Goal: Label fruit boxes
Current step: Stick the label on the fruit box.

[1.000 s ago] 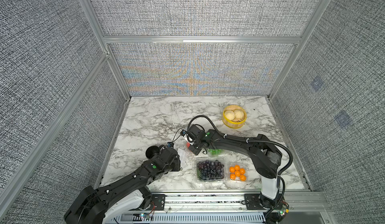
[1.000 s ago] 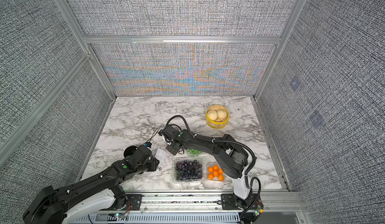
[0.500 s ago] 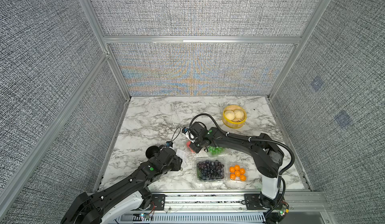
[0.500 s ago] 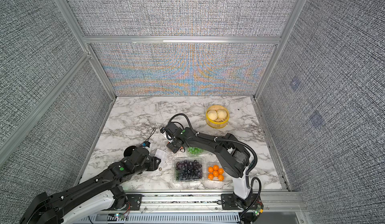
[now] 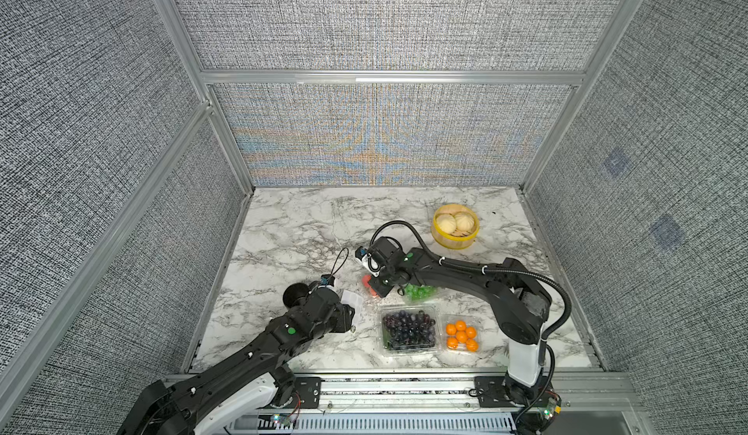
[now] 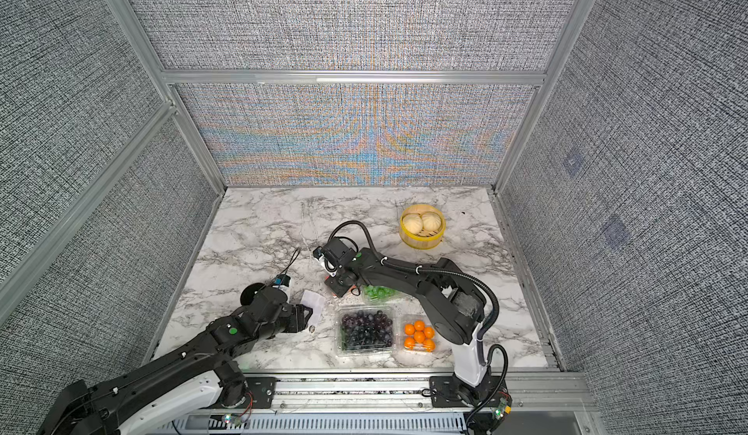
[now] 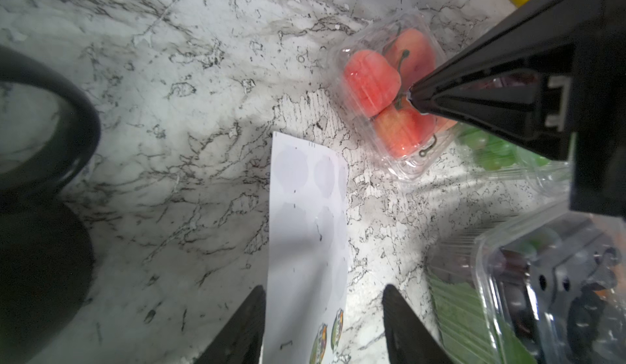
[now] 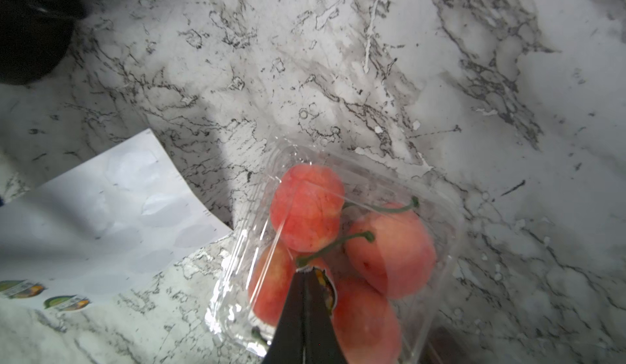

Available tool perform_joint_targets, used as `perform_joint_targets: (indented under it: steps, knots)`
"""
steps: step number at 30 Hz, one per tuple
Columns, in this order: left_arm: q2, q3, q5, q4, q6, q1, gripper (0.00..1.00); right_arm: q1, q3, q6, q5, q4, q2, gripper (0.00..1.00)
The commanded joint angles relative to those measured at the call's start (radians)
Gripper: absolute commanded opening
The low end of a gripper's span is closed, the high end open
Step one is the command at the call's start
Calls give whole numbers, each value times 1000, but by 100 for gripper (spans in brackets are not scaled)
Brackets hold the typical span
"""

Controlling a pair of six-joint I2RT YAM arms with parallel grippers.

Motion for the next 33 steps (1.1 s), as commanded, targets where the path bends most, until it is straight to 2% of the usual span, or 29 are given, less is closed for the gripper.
perform_joint_targets:
  steps: [1, 14, 19, 21, 26, 33]
  knots:
    - [-5, -3, 10, -10, 9, 2, 56, -1, 4, 0, 67, -21, 20, 0]
    - [-14, 1, -4, -12, 20, 1, 57, 2, -34, 12, 129, -25, -9, 0]
    - [4, 4, -7, -4, 21, 2, 58, 11, -38, -7, 60, -12, -4, 5]
    - [15, 5, -11, -8, 21, 2, 68, 23, -37, -11, 56, -10, -14, 10]
    - [23, 9, -13, -5, 21, 2, 83, 33, -59, -22, 58, -12, -42, 23]
    - [24, 8, -12, -3, 23, 2, 84, 33, -61, -29, 91, -4, -47, 25]
